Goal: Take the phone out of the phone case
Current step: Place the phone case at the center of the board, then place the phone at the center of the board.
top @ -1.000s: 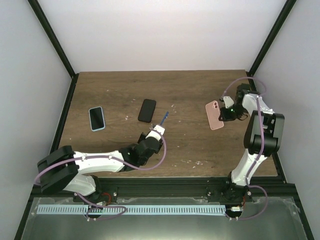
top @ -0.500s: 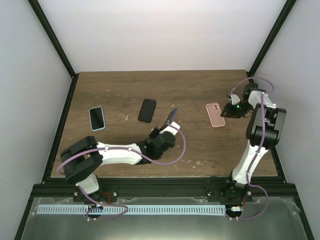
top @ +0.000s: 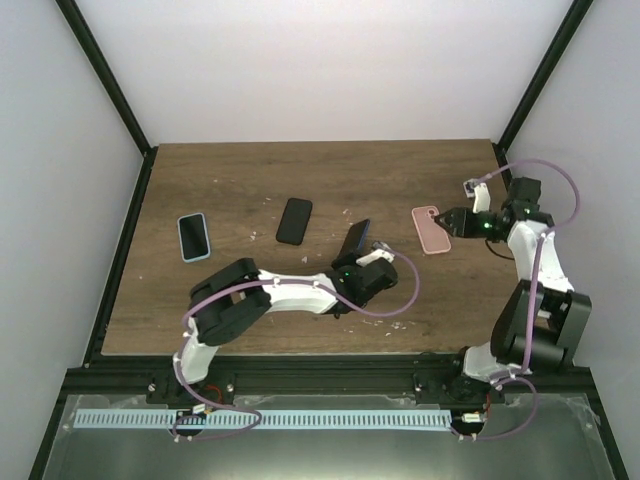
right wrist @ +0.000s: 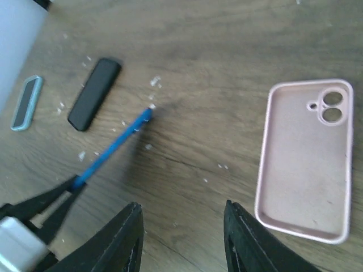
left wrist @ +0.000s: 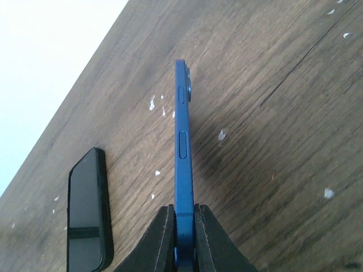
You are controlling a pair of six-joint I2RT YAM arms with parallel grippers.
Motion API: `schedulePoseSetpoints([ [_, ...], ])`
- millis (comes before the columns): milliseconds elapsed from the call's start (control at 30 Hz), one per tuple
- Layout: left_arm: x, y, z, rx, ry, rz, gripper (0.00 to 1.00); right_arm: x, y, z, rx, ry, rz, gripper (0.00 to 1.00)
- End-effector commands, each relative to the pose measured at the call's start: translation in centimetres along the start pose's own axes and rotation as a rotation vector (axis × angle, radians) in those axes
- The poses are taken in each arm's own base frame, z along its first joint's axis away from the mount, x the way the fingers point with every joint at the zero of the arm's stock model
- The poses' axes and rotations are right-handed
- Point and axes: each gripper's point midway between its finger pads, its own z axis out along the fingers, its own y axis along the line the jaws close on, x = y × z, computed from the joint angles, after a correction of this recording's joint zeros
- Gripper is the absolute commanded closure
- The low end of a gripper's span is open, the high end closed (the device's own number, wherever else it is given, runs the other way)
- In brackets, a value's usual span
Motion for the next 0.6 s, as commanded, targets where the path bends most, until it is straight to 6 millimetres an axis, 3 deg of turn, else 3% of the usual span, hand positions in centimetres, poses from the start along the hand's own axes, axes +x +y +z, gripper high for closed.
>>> schedulePoseSetpoints([
  [0,-0.1,-1.1,1.0,-0.034,0.068,0.063,1.0,-1.0,2.2,-0.5,-0.085,-0.142,-0.027,0.59],
  [133,0.6,-3.0,1.7,0.002,0.113,0.088,0.94,-0.6,2.2,-0.4,-0.081,-0.194,-0.03,0.58],
  [300,0.7,-5.0,1.8,0.096,0.137,0.037,0.59,-0.5,2.0,-0.3,-0.076,-0.183,-0.027,0.57],
  [433,0.3,-6.0,1.4,0.196,0.144,-0.033,0.49,-0.4,2.1,-0.4,-0.071,-0.188,-0.035,0.57],
  [567,-1.3,-6.1,-0.6,0.342,0.096,-0.113,0.41,-0.8,2.4,-0.8,-0.073,-0.202,-0.047,0.57],
])
